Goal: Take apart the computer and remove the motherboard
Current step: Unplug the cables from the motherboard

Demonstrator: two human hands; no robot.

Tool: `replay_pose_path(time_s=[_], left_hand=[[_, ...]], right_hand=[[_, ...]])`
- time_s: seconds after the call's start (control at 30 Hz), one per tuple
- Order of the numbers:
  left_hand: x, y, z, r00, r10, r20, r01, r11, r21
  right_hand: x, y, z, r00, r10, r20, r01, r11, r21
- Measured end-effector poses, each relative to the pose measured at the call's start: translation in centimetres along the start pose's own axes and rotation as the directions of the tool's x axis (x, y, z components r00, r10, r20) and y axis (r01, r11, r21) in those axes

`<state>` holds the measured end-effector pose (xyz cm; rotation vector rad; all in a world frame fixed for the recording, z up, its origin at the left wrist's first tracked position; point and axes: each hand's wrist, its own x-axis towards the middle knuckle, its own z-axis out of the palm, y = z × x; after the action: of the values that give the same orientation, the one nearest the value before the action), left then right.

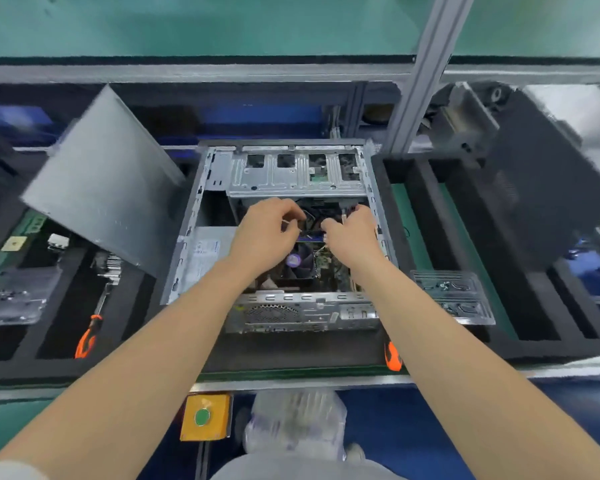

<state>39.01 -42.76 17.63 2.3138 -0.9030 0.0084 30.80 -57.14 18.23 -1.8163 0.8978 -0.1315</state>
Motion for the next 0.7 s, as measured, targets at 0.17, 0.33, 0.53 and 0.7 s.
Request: replay_pose_path(time_s=[0.17, 0.33, 0.53, 0.7], left_hand=[[5.3, -1.6, 0.6, 0.973, 0.186, 0.136, -0.192, 0.981, 0.030], [10.4, -0.7, 2.3, 0.905, 0.369, 0.210, -0.376, 0.927, -0.010], [13.9, -0.5, 5.6, 0.834, 0.413, 0.366, -0.490, 0.860, 0.145], [14.4, -1.3, 6.0, 0.813, 0.388, 0.434, -0.467, 0.880, 0.089]], right_hand=[[1.8, -0.7, 1.3, 0.983, 0.142, -0.117, -0.126, 0.982, 0.137], [2.7, -1.9, 1.7, 0.959, 0.244, -0.141, -0.209, 0.952, 0.225], [3.0, -0.9, 1.3, 0.916, 0.390, -0.099, -0.332, 0.872, 0.359], [4.7, 0.0, 1.8, 0.895, 0.445, -0.027, -0.372, 0.779, 0.505]])
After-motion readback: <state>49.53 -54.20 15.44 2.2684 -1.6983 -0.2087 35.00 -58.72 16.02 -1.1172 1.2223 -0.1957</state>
